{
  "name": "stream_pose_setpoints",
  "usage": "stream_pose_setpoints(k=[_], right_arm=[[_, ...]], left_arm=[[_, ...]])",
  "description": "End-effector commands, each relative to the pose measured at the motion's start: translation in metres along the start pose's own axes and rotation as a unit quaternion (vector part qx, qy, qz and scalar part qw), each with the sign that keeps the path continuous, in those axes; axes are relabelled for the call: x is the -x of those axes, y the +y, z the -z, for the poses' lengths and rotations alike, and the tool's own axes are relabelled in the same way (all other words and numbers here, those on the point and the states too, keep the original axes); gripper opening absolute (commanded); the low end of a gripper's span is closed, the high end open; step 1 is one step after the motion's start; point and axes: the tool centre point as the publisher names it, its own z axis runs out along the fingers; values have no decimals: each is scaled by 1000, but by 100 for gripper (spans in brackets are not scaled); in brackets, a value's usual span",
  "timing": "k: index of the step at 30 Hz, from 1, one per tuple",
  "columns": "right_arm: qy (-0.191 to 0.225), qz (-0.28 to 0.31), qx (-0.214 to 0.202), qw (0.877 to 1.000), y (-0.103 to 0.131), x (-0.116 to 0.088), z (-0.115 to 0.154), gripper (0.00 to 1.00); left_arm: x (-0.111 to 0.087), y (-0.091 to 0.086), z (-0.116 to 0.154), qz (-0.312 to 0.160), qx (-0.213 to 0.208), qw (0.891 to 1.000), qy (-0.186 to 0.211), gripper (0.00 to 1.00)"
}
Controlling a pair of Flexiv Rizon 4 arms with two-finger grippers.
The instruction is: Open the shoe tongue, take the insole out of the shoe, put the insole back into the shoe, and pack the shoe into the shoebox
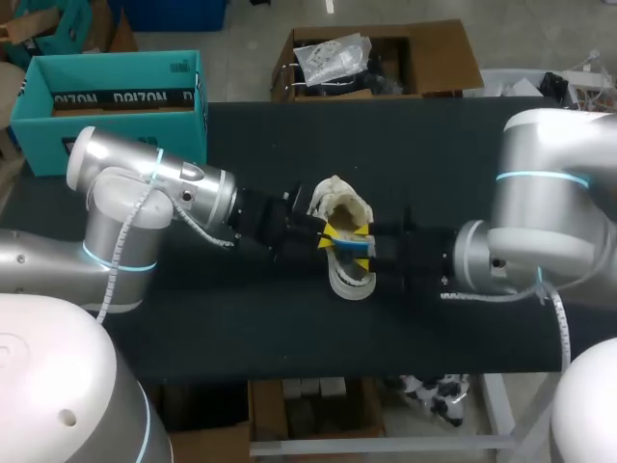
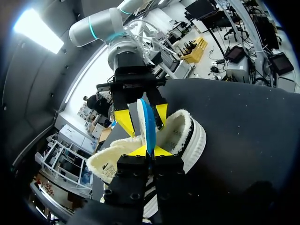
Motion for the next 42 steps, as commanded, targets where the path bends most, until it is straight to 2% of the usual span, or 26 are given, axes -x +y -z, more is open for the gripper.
stream_pose_setpoints(k=[1,3,4,8,15,20,23,25,28,29,30,31,32,39,40,41,42], right_arm=[[15,7,18,1000,-14,0,10,29],[13,11,15,1000,-16,-1,8,7],[12,11,14,1000,-16,-1,6,0],[9,9,8,1000,-12,1,0,0],[5,4,2,1000,5,2,-11,0],[2,6,7,1000,13,-1,-16,0],[-4,9,14,1000,15,-3,-19,0],[-6,9,16,1000,16,-3,-21,0],[-11,8,21,1000,19,-1,-22,0],[-12,7,21,1000,20,0,-21,0],[-11,7,20,1000,20,0,-21,0],[-12,7,21,1000,20,0,-21,0],[-12,7,21,1000,19,1,-21,0],[-11,5,23,1000,13,4,-16,0],[-10,4,24,1000,11,4,-14,8],[-11,6,28,1000,8,4,-13,34],[-11,8,29,999,6,4,-11,43]], left_arm=[[-1,2,-3,0,-1,1000,-3,0],[-1,2,-5,0,-2,1000,-3,0],[0,2,-6,-1,-2,1000,-3,0],[0,3,-8,-1,0,1000,-3,0],[1,18,-15,17,14,1000,-1,0],[3,22,-17,25,14,1000,-1,0],[5,21,-15,27,10,1000,-3,38],[5,19,-13,27,8,1000,-3,41],[5,16,-10,26,4,1000,-4,41],[5,16,-10,26,4,1000,-4,36],[5,16,-10,25,3,1000,-3,29],[4,15,-10,25,3,1000,-3,7],[4,15,-10,24,3,1000,-3,0],[0,13,-13,18,2,1000,6,0],[0,12,-12,17,2,1000,6,0],[-1,12,-12,16,2,1000,7,0],[-1,12,-12,16,2,1000,8,0]])
